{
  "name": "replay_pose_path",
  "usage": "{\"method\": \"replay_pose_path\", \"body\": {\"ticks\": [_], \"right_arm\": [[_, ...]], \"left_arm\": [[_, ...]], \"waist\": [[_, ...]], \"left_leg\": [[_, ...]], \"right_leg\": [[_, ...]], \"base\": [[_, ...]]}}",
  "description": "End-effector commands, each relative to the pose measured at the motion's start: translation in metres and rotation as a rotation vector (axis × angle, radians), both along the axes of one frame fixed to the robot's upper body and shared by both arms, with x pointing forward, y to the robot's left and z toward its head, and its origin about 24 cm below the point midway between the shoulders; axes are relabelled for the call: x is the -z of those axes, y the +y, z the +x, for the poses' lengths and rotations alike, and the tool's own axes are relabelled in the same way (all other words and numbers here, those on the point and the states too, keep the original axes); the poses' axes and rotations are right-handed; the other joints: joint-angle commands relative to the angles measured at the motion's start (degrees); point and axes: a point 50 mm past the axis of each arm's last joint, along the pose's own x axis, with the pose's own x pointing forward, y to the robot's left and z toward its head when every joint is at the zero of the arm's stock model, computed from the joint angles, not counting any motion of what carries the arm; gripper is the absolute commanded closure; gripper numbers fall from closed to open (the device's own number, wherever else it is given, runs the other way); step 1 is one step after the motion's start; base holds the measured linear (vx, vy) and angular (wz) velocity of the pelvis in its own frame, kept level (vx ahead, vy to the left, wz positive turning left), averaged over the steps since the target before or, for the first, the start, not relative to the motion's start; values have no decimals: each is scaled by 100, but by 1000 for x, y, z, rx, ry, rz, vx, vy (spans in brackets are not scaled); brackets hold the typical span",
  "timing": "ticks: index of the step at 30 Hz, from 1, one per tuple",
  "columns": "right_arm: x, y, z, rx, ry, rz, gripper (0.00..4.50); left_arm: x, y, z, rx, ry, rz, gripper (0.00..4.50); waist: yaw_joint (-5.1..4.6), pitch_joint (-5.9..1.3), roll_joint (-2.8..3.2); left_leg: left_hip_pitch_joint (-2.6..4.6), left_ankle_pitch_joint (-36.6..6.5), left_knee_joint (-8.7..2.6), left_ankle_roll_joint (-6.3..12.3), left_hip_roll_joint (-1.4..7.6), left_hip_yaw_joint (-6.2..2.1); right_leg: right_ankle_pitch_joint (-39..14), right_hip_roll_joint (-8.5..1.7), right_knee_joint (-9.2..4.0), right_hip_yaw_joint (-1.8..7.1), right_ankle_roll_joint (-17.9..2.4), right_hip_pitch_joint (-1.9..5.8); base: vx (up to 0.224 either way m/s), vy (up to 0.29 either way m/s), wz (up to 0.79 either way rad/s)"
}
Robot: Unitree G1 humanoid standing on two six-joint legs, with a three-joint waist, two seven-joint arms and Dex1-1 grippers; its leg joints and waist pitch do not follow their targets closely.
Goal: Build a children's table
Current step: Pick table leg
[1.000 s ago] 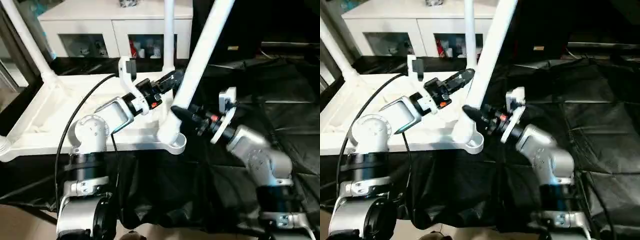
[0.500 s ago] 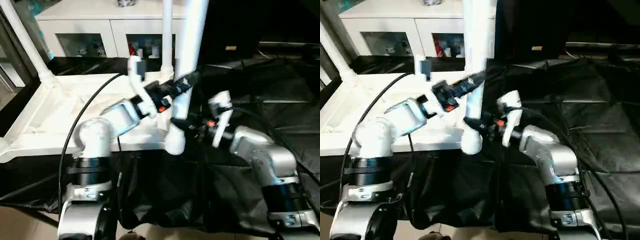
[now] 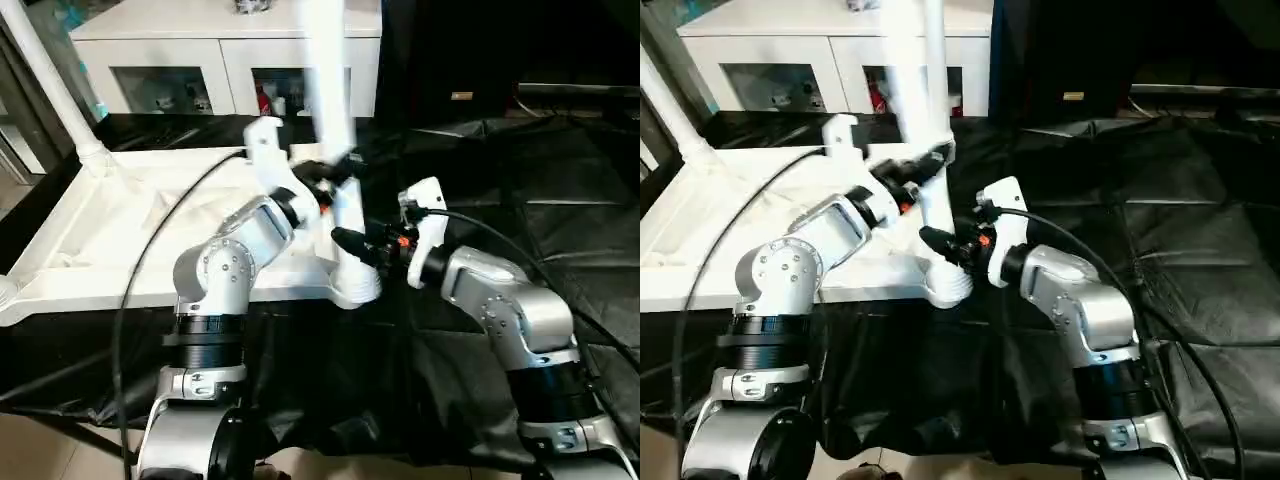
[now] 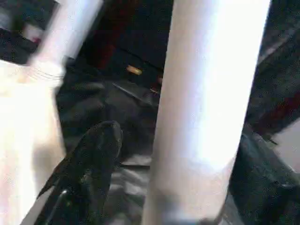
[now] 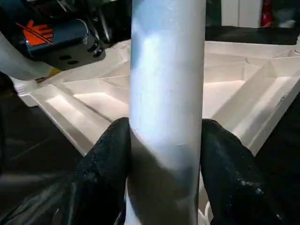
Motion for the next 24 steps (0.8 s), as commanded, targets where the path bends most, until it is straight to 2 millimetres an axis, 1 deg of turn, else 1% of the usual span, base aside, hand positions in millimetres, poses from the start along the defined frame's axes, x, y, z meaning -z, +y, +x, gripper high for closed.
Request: {"method": "replay_pose_path", "body": {"ticks": [1, 2, 3, 4, 5, 6, 8, 9, 11, 12, 13, 14, 16, 17, 18, 19, 20, 21, 23, 24], "right_arm": [[-12, 3, 1, 7, -43, -4, 266], [-13, 4, 2, 13, -45, -3, 266], [-13, 5, 2, 16, -45, -3, 266], [-15, 6, 3, 26, -47, 0, 266], [-16, 8, 4, 32, -50, 1, 266], [-16, 9, 5, 36, -55, -4, 266], [-16, 10, 5, 39, -57, -7, 266], [-17, 11, 5, 39, -59, -9, 266], [-17, 13, 5, 34, -45, 7, 266], [-17, 13, 5, 31, -41, 16, 266], [-18, 14, 5, 28, -36, 26, 266], [-18, 14, 5, 23, -41, 23, 266], [-19, 14, 5, 17, -45, 20, 266], [-21, 13, 5, 1, -54, 25, 266], [-23, 11, 4, -17, -50, 43, 266], [-23, 11, 4, -17, -50, 43, 266], [-26, 7, 3, -46, -42, 72, 210], [-26, 5, 2, -58, -38, 80, 196], [-29, 1, -1, -104, -28, 107, 194], [-30, -1, -3, -134, -25, 118, 173]], "left_arm": [[3, 5, 1, -53, 10, 40, 127], [4, 4, 0, -53, 13, 46, 130], [5, 4, 0, -52, 14, 48, 139], [5, 1, -2, -39, 17, 39, 139], [5, -2, -4, -30, 17, 30, 153], [5, -5, -5, -21, 17, 12, 171], [5, -6, -5, -18, 17, 4, 175], [4, -6, -5, -17, 19, -20, 186], [2, -7, -6, 4, 19, -77, 216], [2, -7, -6, 9, 20, -88, 221], [2, -7, -7, 14, 21, -98, 221], [1, -8, -7, 30, 22, -116, 233], [0, -9, -8, 48, 21, -131, 249], [-1, -10, -10, 90, 18, -157, 252], [-3, -10, -11, 126, 9, -169, 256], [-3, -10, -11, 126, 9, -169, 256], [-5, -9, -12, 187, -8, -185, 257], [-6, -8, -13, 208, -13, -190, 257], [-8, -6, -14, 265, -32, -183, 259], [-9, -4, -14, 303, -47, -174, 262]], "waist": [[5, -467, -93], [6, -468, -106], [8, -465, -105], [5, -465, -130], [13, -466, -134], [8, -462, -133], [12, -462, -128], [12, -466, -138], [15, -464, -134], [11, -467, -141], [15, -468, -133], [6, -470, -123], [-1, -465, -124], [4, -463, -109], [5, -465, -112], [8, -466, -120], [15, -470, -111], [20, -473, -114], [28, -476, -114], [36, -480, -105]], "left_leg": [[55, -817, -380, 220, 190, -83], [54, -802, -379, 217, 193, -85], [54, -813, -378, 217, 191, -80], [49, -796, -377, 219, 188, -75], [46, -769, -377, 227, 191, -76], [42, -751, -375, 227, 194, -73], [42, -766, -371, 227, 184, -69], [43, -756, -372, 225, 183, -70], [41, -740, -368, 227, 179, -67], [39, -724, -367, 237, 178, -67], [39, -713, -365, 245, 180, -69], [43, -721, -366, 259, 184, -74], [43, -724, -364, 263, 180, -66], [49, -755, -365, 255, 182, -68], [47, -763, -365, 246, 181, -68], [51, -754, -365, 251, 178, -67], [55, -759, -363, 261, 184, -70], [55, -708, -357, 287, 172, -68], [50, -638, -347, 338, 175, -64], [51, -632, -342, 364, 173, -64]], "right_leg": [[-1368, -259, -452, 193, -823, 350], [-1333, -263, -441, 196, -836, 352], [-1339, -261, -445, 199, -842, 345], [-1338, -265, -448, 201, -844, 348], [-1338, -271, -438, 201, -864, 350], [-1338, -269, -435, 202, -880, 344], [-1392, -270, -445, 202, -858, 343], [-1388, -268, -442, 202, -839, 346], [-1352, -271, -441, 205, -857, 344], [-1322, -267, -440, 204, -864, 345], [-1297, -267, -432, 203, -875, 345], [-1265, -265, -426, 199, -869, 350], [-1267, -256, -436, 201, -881, 341], [-1297, -260, -439, 199, -876, 342], [-1297, -259, -435, 202, -883, 343], [-1295, -258, -440, 200, -880, 348], [-1268, -258, -430, 202, -893, 344], [-1208, -252, -414, 203, -909, 351], [-1125, -258, -408, 203, -978, 347], [-1097, -255, -397, 201, -1019, 347]], "base": [[0, 0, 0], [0, 0, 0], [0, 0, 0], [0, 0, 0], [0, 0, 0], [0, 0, 0], [0, 0, 0], [0, 0, 0], [0, 0, 0], [0, 0, 0], [0, 0, 0], [0, 0, 0], [0, 0, 0], [0, 0, 0], [0, 0, 0], [0, 0, 0], [0, 0, 0], [0, 0, 0], [0, 0, 0], [0, 0, 0]]}}
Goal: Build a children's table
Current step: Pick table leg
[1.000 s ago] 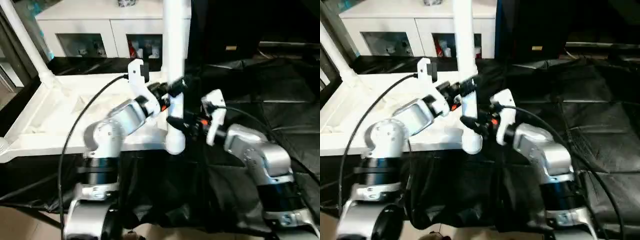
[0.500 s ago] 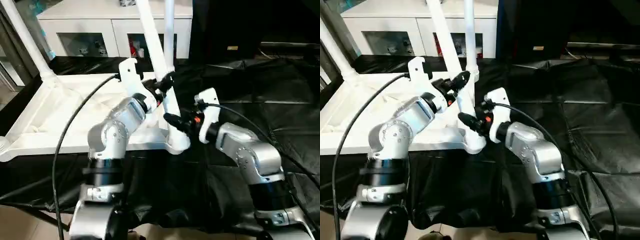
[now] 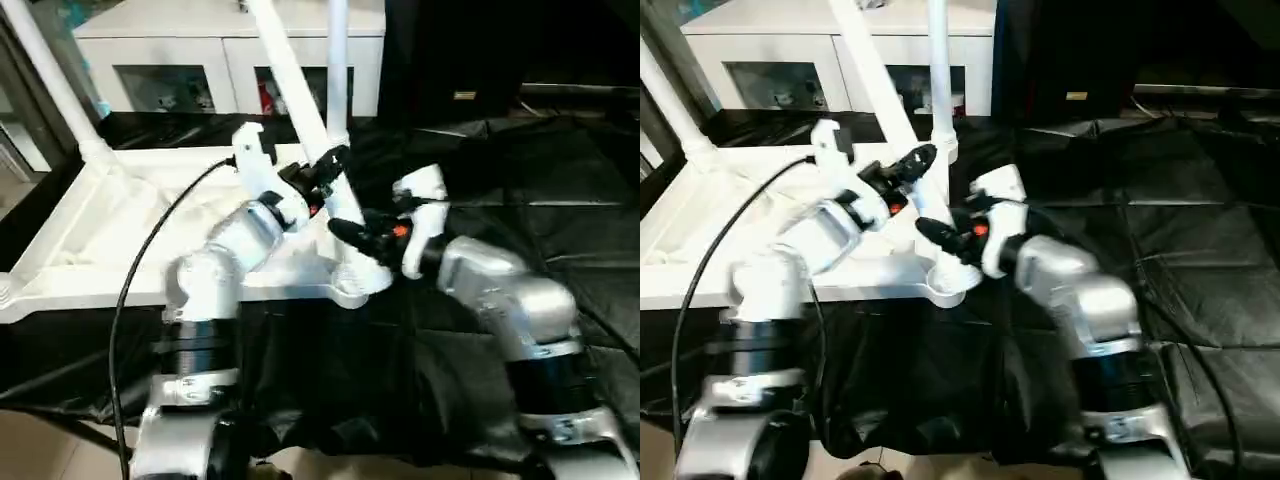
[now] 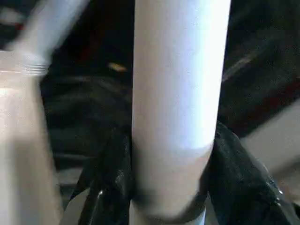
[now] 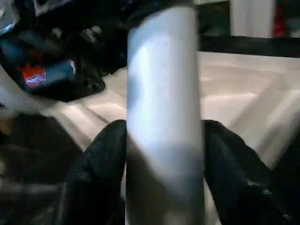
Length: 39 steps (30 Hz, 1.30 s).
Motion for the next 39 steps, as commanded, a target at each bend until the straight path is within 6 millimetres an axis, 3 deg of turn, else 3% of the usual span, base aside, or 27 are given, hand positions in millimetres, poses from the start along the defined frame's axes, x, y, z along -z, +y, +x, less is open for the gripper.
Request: {"method": "replay_pose_path", "body": {"ticks": [1, 2, 8, 15, 17, 20, 26, 27, 29, 30, 31, 34, 36, 37, 38, 39], "right_arm": [[-12, 2, -3, -62, -28, 35, 173], [-14, -4, -9, -126, -5, 60, 156], [-14, -20, -26, -315, 134, 121, 155], [-10, -22, -36, -400, 183, 104, 155], [-10, -21, -36, -407, 191, 109, 188], [-8, -17, -35, -401, 209, 117, 201], [-6, -16, -34, -373, 208, 106, 247], [-6, -16, -33, -359, 206, 104, 253], [-6, -16, -32, -347, 204, 102, 255], [-6, -14, -27, -297, 193, 93, 257], [-7, -12, -26, -283, 190, 94, 257], [-8, -10, -24, -269, 184, 95, 258], [-9, -7, -23, -259, 175, 94, 258], [-9, -7, -23, -259, 175, 94, 258], [-11, 0, -19, -210, 148, 79, 258], [-11, 1, -19, -202, 144, 76, 259]], "left_arm": [[-8, -5, -4, 86, -50, -6, 262], [-12, -1, -7, 175, -95, 4, 262], [-25, 10, -14, 391, -206, -9, 264], [-40, 10, -24, 548, -316, -73, 264], [-41, 10, -25, 566, -325, -80, 264], [-42, 8, -28, 601, -339, -92, 264], [-38, 9, -27, 598, -337, -99, 264], [-38, 9, -27, 594, -337, -99, 264], [-38, 9, -26, 589, -337, -97, 264], [-36, 9, -22, 520, -314, -92, 208], [-35, 9, -23, 516, -308, -103, 208], [-35, 9, -25, 520, -303, -115, 191], [-32, 7, -26, 499, -296, -97, 159], [-32, 7, -26, 499, -296, -97, 159], [-24, 4, -23, 372, -263, 9, 152], [-23, 4, -22, 352, -256, 23, 142]], "waist": [[15, -483, -101], [15, -475, -100], [17, -476, -103], [40, -472, -119], [43, -474, -115], [34, -479, -101], [28, -485, -92], [12, -485, -170], [28, -483, -127], [18, -479, -130], [20, -484, -194], [20, -481, -156], [14, -482, -196], [17, -481, -186], [17, -485, -183], [12, -483, -181]], "left_leg": [[63, -632, -345, 363, 175, -63], [80, -628, -351, 387, 171, -60], [73, -570, -346, 381, 174, -61], [87, -661, -354, 250, 195, -55], [91, -656, -352, 243, 197, -54], [87, -665, -354, 205, 192, -58], [92, -627, -352, 177, 194, -57], [90, -621, -352, 185, 192, -44], [87, -596, -354, 185, 193, -53], [91, -625, -356, 165, 200, -50], [79, -589, -353, 162, 193, -47], [90, -607, -359, 133, 196, -49], [93, -639, -365, 124, 191, -45], [84, -616, -367, 113, 198, -55], [74, -587, -383, 76, 245, -79], [94, -624, -373, 67, 204, -53]], "right_leg": [[-1101, -255, -396, 200, -1026, 355], [-1127, -247, -411, 199, -1022, 357], [-1075, -258, -375, 201, -1124, 381], [-1319, -282, -384, 210, -1119, 375], [-1303, -282, -381, 212, -1137, 368], [-1272, -277, -377, 208, -1123, 372], [-1167, -270, -367, 210, -1140, 374], [-1167, -268, -375, 214, -1134, 382], [-1200, -279, -362, 214, -1141, 377], [-1274, -278, -374, 214, -1115, 373], [-1274, -291, -363, 214, -1116, 384], [-1355, -281, -377, 215, -1067, 364], [-1345, -273, -379, 216, -1033, 368], [-1319, -284, -364, 218, -1036, 375], [-1228, -306, -344, 228, -1041, 374], [-1291, -277, -380, 217, -983, 351]], "base": [[0, 0, 0], [0, 0, 0], [0, 0, 0], [0, 0, 0], [0, 0, 0], [0, 0, 0], [0, 0, 0], [0, 0, 0], [0, 0, 0], [0, 0, 0], [0, 0, 0], [0, 0, 0], [0, 0, 0], [0, 0, 0], [0, 0, 0], [0, 0, 0]]}}
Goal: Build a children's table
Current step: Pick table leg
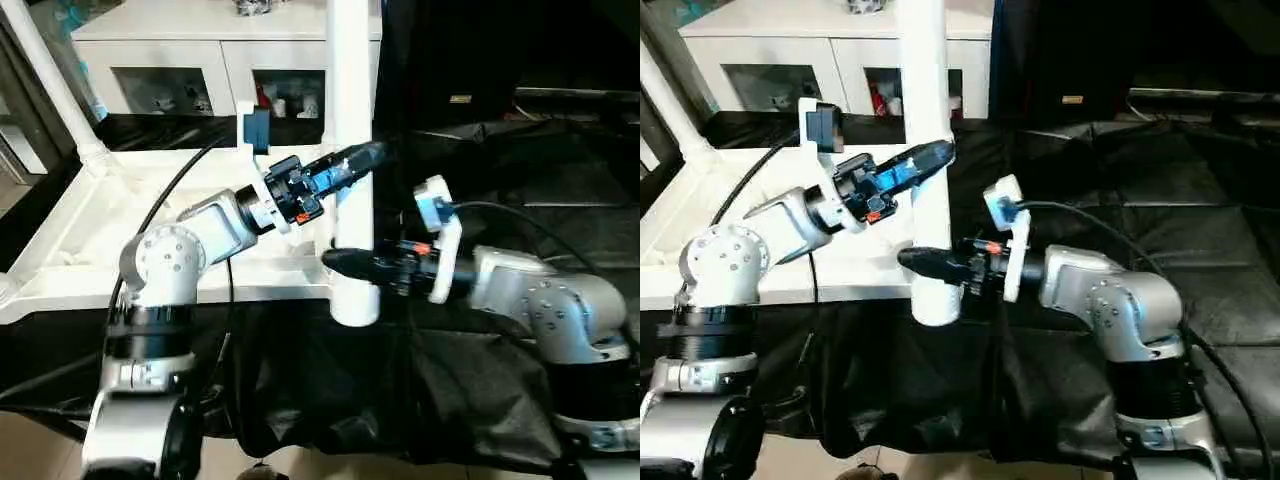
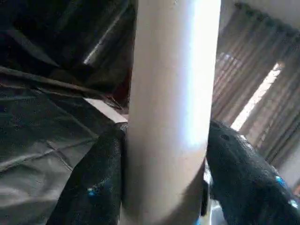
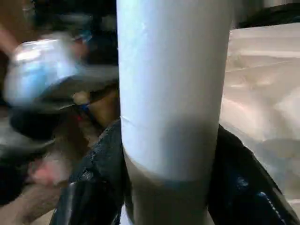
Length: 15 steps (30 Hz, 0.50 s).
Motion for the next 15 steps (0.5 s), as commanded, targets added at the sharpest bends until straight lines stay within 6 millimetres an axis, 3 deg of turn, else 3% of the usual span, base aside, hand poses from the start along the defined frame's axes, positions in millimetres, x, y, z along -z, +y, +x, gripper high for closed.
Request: {"method": "replay_pose_path", "body": {"ticks": [1, 3, 4, 5, 8, 9, 10, 12, 13, 15], "right_arm": [[-4, 2, 8, 77, -36, -43, 259], [-5, 9, 12, 127, -45, -53, 259], [-5, 9, 12, 127, -45, -53, 259], [-5, 11, 12, 145, -47, -57, 259], [-3, 16, 12, 170, -48, -73, 259], [-2, 17, 12, 178, -50, -81, 259], [-2, 17, 12, 180, -51, -83, 259], [-1, 18, 12, 196, -57, -98, 259], [-1, 17, 12, 213, -68, -115, 259], [-1, 17, 12, 220, -74, -123, 259]], "left_arm": [[3, -5, 1, -97, 5, 83, 130], [13, -4, 10, -309, 74, 186, 120], [13, -4, 10, -309, 74, 186, 120], [16, -4, 11, -365, 82, 211, 146], [21, -7, 11, -433, 117, 235, 162], [21, -8, 11, -458, 127, 233, 156], [21, -8, 11, -464, 129, 232, 169], [21, -7, 12, -514, 148, 213, 205], [20, -5, 14, -562, 158, 196, 205], [19, -4, 15, -580, 159, 187, 215]], "waist": [[21, -459, -118], [27, -454, -131], [27, -454, -131], [26, -453, -130], [25, -464, -95], [23, -467, -116], [28, -472, -67], [14, -464, -93], [5, -457, -65], [10, -466, -65]], "left_leg": [[65, -661, -384, 63, 205, -61], [78, -776, -393, -5, 204, -62], [78, -776, -393, -5, 204, -62], [63, -781, -412, -27, 212, -82], [63, -725, -399, -55, 197, -76], [58, -701, -396, -42, 195, -75], [56, -697, -389, -44, 194, -80], [43, -741, -388, -26, 183, -74], [51, -829, -395, -37, 186, -76], [53, -891, -394, -56, 181, -83]], "right_leg": [[-1320, -285, -405, 217, -967, 354], [-1501, -278, -422, 217, -842, 349], [-1501, -278, -422, 217, -842, 349], [-1551, -285, -440, 216, -723, 359], [-1307, -266, -421, 216, -752, 345], [-1210, -262, -418, 215, -785, 352], [-1158, -263, -404, 216, -805, 354], [-1161, -258, -425, 212, -806, 362], [-1244, -250, -450, 208, -782, 350], [-1294, -257, -458, 203, -748, 360]], "base": [[0, 0, 0], [0, 0, 0], [0, 0, 0], [0, 0, 0], [0, 0, 0], [0, 0, 0], [0, 0, 0], [0, 0, 0], [0, 0, 0], [0, 0, 0]]}}
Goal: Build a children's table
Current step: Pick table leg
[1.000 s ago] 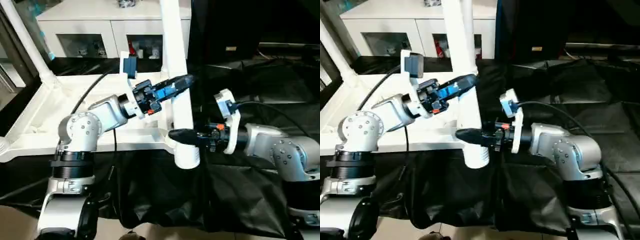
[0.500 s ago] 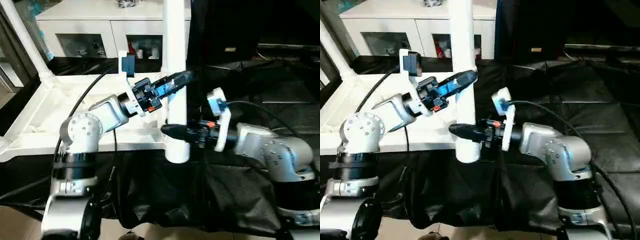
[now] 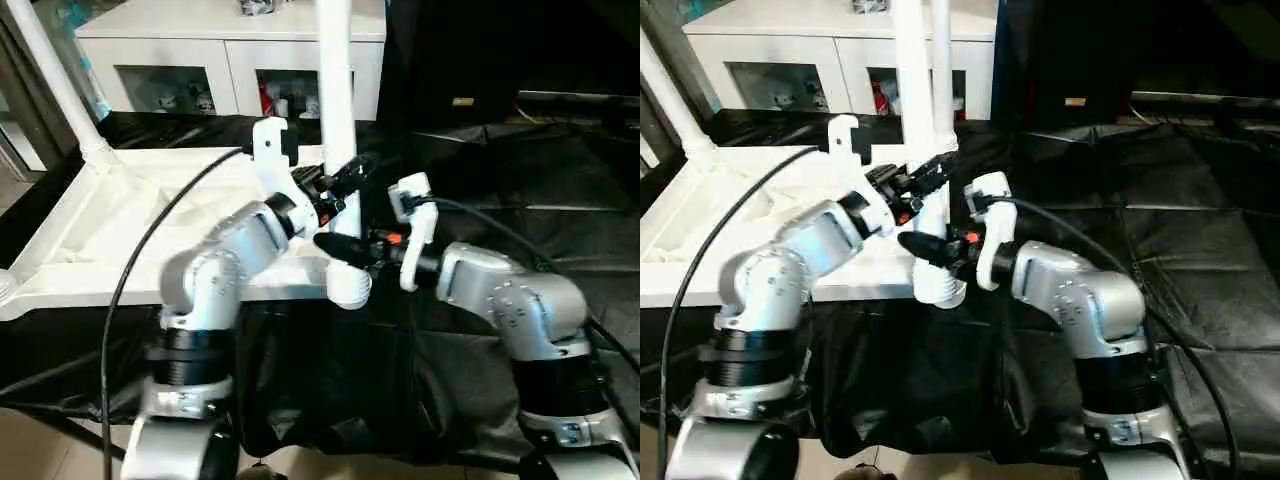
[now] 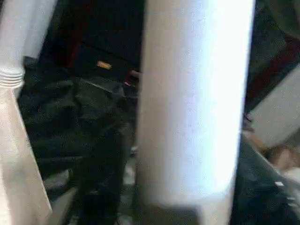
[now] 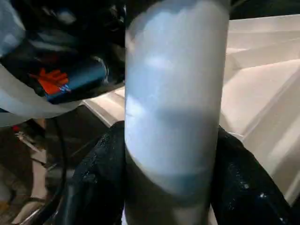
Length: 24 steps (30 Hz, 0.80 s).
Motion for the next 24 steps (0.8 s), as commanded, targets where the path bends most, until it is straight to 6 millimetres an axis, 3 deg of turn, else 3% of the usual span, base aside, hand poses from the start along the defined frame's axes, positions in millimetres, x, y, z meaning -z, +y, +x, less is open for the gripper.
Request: {"method": "replay_pose_path", "body": {"ticks": [1, 3, 4, 5, 7, 8, 9, 11, 12, 13, 14, 15, 17, 19, 20, 22, 24], "right_arm": [[-10, 2, -2, -1, -65, 0, 259], [-12, 2, -4, -19, -100, -3, 259], [-12, 2, -4, -19, -100, -3, 203], [-13, 2, -6, -42, -100, 19, 189], [-14, 0, -7, -62, -97, 36, 189], [-15, -3, -10, -94, -91, 52, 187], [-17, -6, -14, -150, -93, 72, 168], [-17, -8, -16, -177, -94, 79, 146], [-18, -8, -17, -187, -95, 82, 147], [-18, -13, -25, -279, -77, 106, 147], [-18, -15, -28, -316, -67, 115, 147], [-17, -17, -32, -354, -52, 120, 147], [-16, -18, -34, -383, -43, 119, 147], [-13, -19, -37, -418, -31, 99, 147], [-12, -20, -38, -433, -26, 93, 181], [-10, -19, -38, -439, -19, 88, 181], [-10, -19, -37, -438, -17, 89, 212]], "left_arm": [[0, 14, 4, -102, 1, 7, 236], [-3, 11, 3, -57, -22, -27, 245], [-3, 11, 3, -57, -22, -27, 245], [-5, 10, 2, -15, -35, -44, 256], [-7, 7, -1, 39, -50, -61, 259], [-10, 4, -6, 133, -71, -92, 260], [-14, 2, -13, 248, -113, -117, 260], [-16, 1, -17, 303, -134, -127, 262], [-17, 0, -18, 323, -141, -131, 262], [-22, 1, -28, 469, -188, -180, 262], [-26, 1, -33, 544, -208, -210, 262], [-30, 2, -39, 631, -237, -243, 262], [-34, 3, -45, 709, -268, -269, 262], [-37, 3, -47, 756, -285, -274, 262], [-38, 2, -46, 766, -291, -277, 262], [-39, 2, -45, 767, -297, -278, 262], [-40, 2, -44, 770, -301, -283, 262]], "waist": [[6, -456, -49], [3, -453, -42], [7, -454, -40], [-4, -453, -52], [6, -451, -58], [-9, -448, -96], [7, -456, -93], [12, -450, -71], [10, -452, -90], [1, -442, -147], [35, -448, -128], [41, -443, -97], [16, -435, -100], [11, -407, -128], [9, -407, -124], [5, -398, -126], [5, -397, -121]], "left_leg": [[56, -900, -394, -46, 180, -80], [64, -964, -404, -61, 185, -85], [69, -966, -404, -55, 187, -85], [70, -982, -403, -51, 187, -81], [68, -1000, -400, -12, 179, -76], [63, -970, -403, 14, 188, -78], [65, -892, -393, 53, 184, -72], [62, -802, -385, 101, 199, -70], [62, -829, -379, 134, 186, -62], [65, -865, -378, 168, 180, -43], [70, -840, -372, 183, 168, -50], [75, -801, -378, 205, 204, -54], [61, -834, -381, 206, 206, -57], [65, -976, -403, 160, 201, -57], [69, -1016, -401, 134, 199, -58], [87, -1139, -411, 65, 201, -60], [98, -1171, -428, 3, 208, -71]], "right_leg": [[-1310, -251, -443, 203, -758, 351], [-1360, -246, -447, 201, -724, 345], [-1347, -245, -448, 201, -721, 341], [-1345, -247, -450, 202, -734, 339], [-1391, -252, -447, 203, -736, 348], [-1353, -246, -444, 206, -751, 342], [-1336, -258, -431, 207, -796, 349], [-1226, -254, -404, 215, -883, 332], [-1260, -259, -409, 206, -918, 346], [-1355, -257, -431, 209, -933, 342], [-1416, -275, -409, 208, -941, 366], [-1382, -265, -397, 222, -990, 329], [-1361, -262, -400, 214, -1024, 330], [-1703, -270, -435, 218, -936, 340], [-1798, -275, -440, 219, -904, 340], [-2046, -280, -473, 227, -810, 336], [-2126, -280, -480, 226, -756, 332]], "base": [[0, 0, 0], [0, 0, 0], [0, 0, 0], [0, 0, 0], [0, 0, 0], [0, 0, 0], [0, 0, 0], [0, 0, 0], [0, 0, 0], [0, 0, 0], [0, 0, 0], [0, 0, 0], [0, 0, 0], [0, 0, 0], [0, 0, 0], [0, 0, 0], [0, 0, 0]]}}
